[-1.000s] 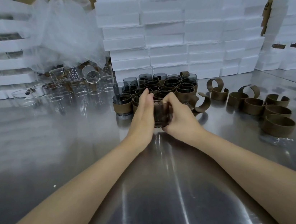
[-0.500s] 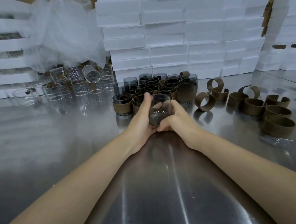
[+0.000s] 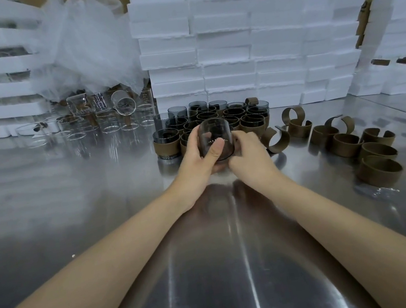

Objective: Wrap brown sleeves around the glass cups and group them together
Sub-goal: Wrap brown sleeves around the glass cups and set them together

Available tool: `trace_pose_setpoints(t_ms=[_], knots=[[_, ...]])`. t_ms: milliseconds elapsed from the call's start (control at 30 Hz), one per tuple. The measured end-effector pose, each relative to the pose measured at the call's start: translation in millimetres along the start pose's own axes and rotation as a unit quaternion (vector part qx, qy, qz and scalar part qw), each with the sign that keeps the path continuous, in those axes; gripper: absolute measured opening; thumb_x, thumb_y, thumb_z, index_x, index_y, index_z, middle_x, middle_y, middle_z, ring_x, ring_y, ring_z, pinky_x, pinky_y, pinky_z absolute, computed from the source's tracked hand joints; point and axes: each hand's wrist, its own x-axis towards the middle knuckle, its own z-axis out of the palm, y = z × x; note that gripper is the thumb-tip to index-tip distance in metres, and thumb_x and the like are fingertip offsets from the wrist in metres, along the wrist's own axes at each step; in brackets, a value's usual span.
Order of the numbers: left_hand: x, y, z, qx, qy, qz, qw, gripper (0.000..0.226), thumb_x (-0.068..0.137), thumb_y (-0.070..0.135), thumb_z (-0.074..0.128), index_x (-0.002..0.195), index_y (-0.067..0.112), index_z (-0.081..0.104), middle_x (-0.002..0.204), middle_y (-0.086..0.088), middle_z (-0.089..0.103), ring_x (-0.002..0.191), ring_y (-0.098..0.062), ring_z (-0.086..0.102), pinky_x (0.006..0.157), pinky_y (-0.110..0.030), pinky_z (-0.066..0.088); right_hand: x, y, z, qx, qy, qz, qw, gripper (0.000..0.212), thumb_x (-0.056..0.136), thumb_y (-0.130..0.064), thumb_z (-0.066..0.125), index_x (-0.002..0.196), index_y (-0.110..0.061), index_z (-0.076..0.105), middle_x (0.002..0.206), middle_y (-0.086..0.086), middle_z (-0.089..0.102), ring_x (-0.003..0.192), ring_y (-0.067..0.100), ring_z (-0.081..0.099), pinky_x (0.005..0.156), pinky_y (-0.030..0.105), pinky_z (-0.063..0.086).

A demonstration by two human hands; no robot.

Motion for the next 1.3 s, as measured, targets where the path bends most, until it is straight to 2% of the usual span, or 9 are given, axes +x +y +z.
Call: trace_pose_setpoints(t_ms=[167, 267, 400, 500, 667, 867, 1033, 1133, 1300], knots=[[-3, 2, 1, 0.027, -0.023, -0.009, 0.999, 0.063, 0.077, 0.044, 0.06, 0.134, 0.038, 0.036, 0.127, 0.027, 0.039, 0.101, 0.009, 0.062, 0.075, -0.019, 0.054, 7, 7, -3, 0.131, 0.079, 0.256, 0.955, 0.034, 0.084, -0.006, 0.044, 0.115, -0.014, 0.057, 0.115, 0.002, 0.023, 0.078, 0.011, 0.045, 0.094, 0.035, 0.049], [-2, 0, 1, 0.029, -0.04, -0.025, 0.998, 0.079, 0.079, 0.044, 0.058, 0.149, 0.03, 0.026, 0.137, 0.018, 0.042, 0.103, 0.0, 0.061, 0.072, -0.018, 0.052, 8, 9, -3, 0.173, 0.104, 0.279, 0.939, 0.035, 0.084, -0.003, 0.046, 0.117, -0.009, 0.057, 0.122, 0.002, 0.02, 0.081, 0.012, 0.046, 0.094, 0.04, 0.051], [-4, 5, 1, 0.018, -0.034, -0.025, 0.999, 0.056, 0.084, 0.042, 0.057, 0.135, 0.047, 0.036, 0.142, -0.012, 0.041, 0.085, -0.017, 0.067, 0.07, -0.02, 0.052, 11, 19, -10, 0.141, 0.08, 0.213, 0.963, 0.049, 0.088, -0.001, 0.048, 0.137, -0.006, 0.045, 0.152, 0.002, 0.012, 0.097, 0.02, 0.053, 0.073, 0.029, 0.055], [-5, 6, 0, 0.013, -0.034, -0.04, 0.999, 0.044, 0.094, 0.032, 0.055, 0.134, 0.042, 0.041, 0.142, -0.011, 0.039, 0.074, -0.018, 0.069, 0.069, -0.021, 0.054, 16, 27, -12, 0.143, 0.07, 0.196, 0.968, 0.061, 0.089, 0.0, 0.046, 0.147, -0.007, 0.032, 0.148, 0.008, 0.032, 0.089, 0.022, 0.06, 0.057, 0.024, 0.05], [-4, 6, -1, -0.02, -0.016, -0.068, 0.997, 0.036, 0.097, 0.025, 0.057, 0.13, 0.037, 0.049, 0.119, 0.002, 0.061, 0.072, -0.023, 0.073, 0.062, -0.024, 0.058, 15, 24, -12, 0.082, 0.157, 0.088, 0.98, 0.032, 0.093, -0.004, 0.052, 0.123, -0.01, 0.06, 0.125, 0.009, 0.061, 0.105, 0.02, 0.06, 0.089, 0.025, 0.046], [-5, 8, 0, -0.033, 0.02, -0.076, 0.996, 0.039, 0.093, 0.012, 0.064, 0.131, 0.016, 0.059, 0.124, -0.005, 0.063, 0.098, -0.025, 0.071, 0.066, -0.035, 0.062, 7, 9, -18, 0.103, 0.19, -0.087, 0.972, 0.023, 0.091, -0.006, 0.061, 0.104, -0.023, 0.055, 0.092, -0.019, 0.057, 0.069, 0.0, 0.051, 0.074, 0.011, 0.043], [-5, 11, -1, -0.034, 0.032, -0.101, 0.994, 0.037, 0.1, 0.006, 0.051, 0.134, 0.016, 0.057, 0.127, -0.012, 0.063, 0.083, -0.035, 0.073, 0.064, -0.026, 0.059, 0, 3, -20, -0.027, 0.18, -0.205, 0.962, 0.014, 0.086, -0.018, 0.07, 0.1, -0.018, 0.073, 0.079, -0.014, 0.056, 0.088, 0.012, 0.049, 0.085, 0.045, 0.045], [-5, 11, -1, -0.037, 0.037, -0.09, 0.995, 0.036, 0.097, 0.005, 0.055, 0.13, 0.02, 0.06, 0.128, -0.012, 0.062, 0.089, -0.035, 0.072, 0.064, -0.024, 0.058, -1, 1, -21, -0.026, 0.192, -0.244, 0.95, 0.012, 0.085, -0.018, 0.071, 0.096, -0.017, 0.075, 0.075, -0.014, 0.056, 0.088, 0.004, 0.041, 0.084, 0.049, 0.044], [-5, 13, -1, -0.035, 0.057, -0.105, 0.992, 0.023, 0.102, 0.021, 0.05, 0.113, 0.025, 0.07, 0.112, -0.011, 0.071, 0.077, -0.038, 0.073, 0.066, -0.03, 0.061, -4, 3, -19, -0.008, 0.133, -0.273, 0.953, 0.012, 0.082, -0.008, 0.073, 0.093, -0.011, 0.074, 0.079, 0.003, 0.064, 0.086, 0.006, 0.042, 0.087, 0.015, 0.04]])
